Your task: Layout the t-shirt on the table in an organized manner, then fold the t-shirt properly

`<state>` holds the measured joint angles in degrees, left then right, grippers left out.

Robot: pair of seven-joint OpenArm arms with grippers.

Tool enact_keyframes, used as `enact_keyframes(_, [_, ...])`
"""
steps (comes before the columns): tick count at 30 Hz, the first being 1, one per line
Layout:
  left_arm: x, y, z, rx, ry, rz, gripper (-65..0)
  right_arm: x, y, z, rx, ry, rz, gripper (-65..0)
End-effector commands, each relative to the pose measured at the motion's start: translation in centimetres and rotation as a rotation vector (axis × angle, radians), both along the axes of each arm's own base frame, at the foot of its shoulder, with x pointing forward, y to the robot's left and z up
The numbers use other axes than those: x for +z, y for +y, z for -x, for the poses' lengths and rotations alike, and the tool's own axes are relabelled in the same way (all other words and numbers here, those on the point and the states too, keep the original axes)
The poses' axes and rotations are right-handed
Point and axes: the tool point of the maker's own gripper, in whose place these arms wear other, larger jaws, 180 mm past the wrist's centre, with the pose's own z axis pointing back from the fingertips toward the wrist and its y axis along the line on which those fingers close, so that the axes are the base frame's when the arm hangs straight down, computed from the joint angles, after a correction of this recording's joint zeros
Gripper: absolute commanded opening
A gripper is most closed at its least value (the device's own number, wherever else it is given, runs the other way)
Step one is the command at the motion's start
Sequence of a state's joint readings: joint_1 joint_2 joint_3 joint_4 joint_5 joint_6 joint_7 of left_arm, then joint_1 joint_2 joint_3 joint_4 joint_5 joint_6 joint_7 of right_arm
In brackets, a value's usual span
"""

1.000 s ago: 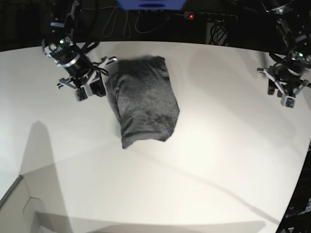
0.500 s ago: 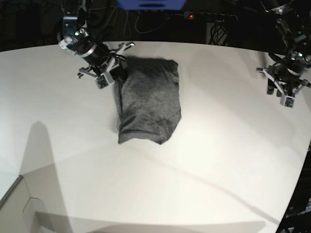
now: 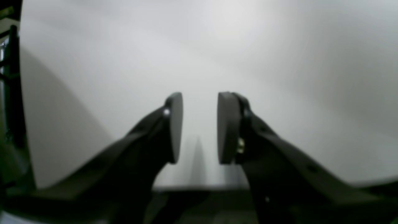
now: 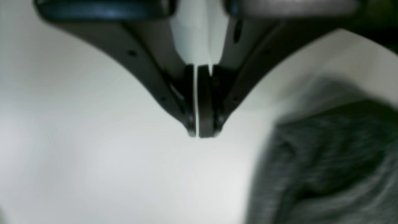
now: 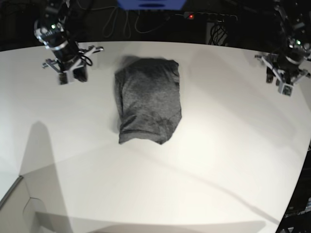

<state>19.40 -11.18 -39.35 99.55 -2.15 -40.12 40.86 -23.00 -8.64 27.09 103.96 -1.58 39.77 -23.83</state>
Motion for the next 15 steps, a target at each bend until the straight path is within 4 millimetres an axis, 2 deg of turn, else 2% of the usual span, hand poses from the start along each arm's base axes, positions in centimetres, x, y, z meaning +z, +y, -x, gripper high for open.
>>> enact_keyframes(1, [1.3,-0.6,-0.6,-0.012,-0.054,0.002,-49.0,1.4,-1.5,-0.1,-0.042,-0.048,0.019,-65.0])
enact_keyframes(3, [1.4,-1.2,0.9,0.002,-0.049,0.003,-55.1,1.9,-4.9,1.3,-0.123,-0.037,0.074,-65.0])
enact_keyframes(5, [1.5,-1.2,2.4,0.043,-0.047,0.009,-63.0,1.7,-6.3,2.7,-0.164,-0.008,0.09,-65.0])
enact_keyframes(6, [1.4,-1.3,3.3,0.072,-0.044,0.019,-65.0,1.3,-6.8,3.6,-0.186,0.016,0.077,-65.0])
enact_keyframes(9, [1.2,-1.0,5.4,0.153,-0.036,0.033,-64.6,1.3,-9.8,6.1,-0.304,0.053,0.059,-65.0])
enact_keyframes(11, [0.3,-1.1,7.2,0.188,0.001,0.049,-65.0,1.0,-11.3,7.5,-0.357,0.085,0.065,-65.0])
enact_keyframes(15, [-1.9,-1.7,11.4,0.215,0.112,0.076,-64.9,-1.7,-12.9,10.6,-0.448,0.168,0.031,-65.0])
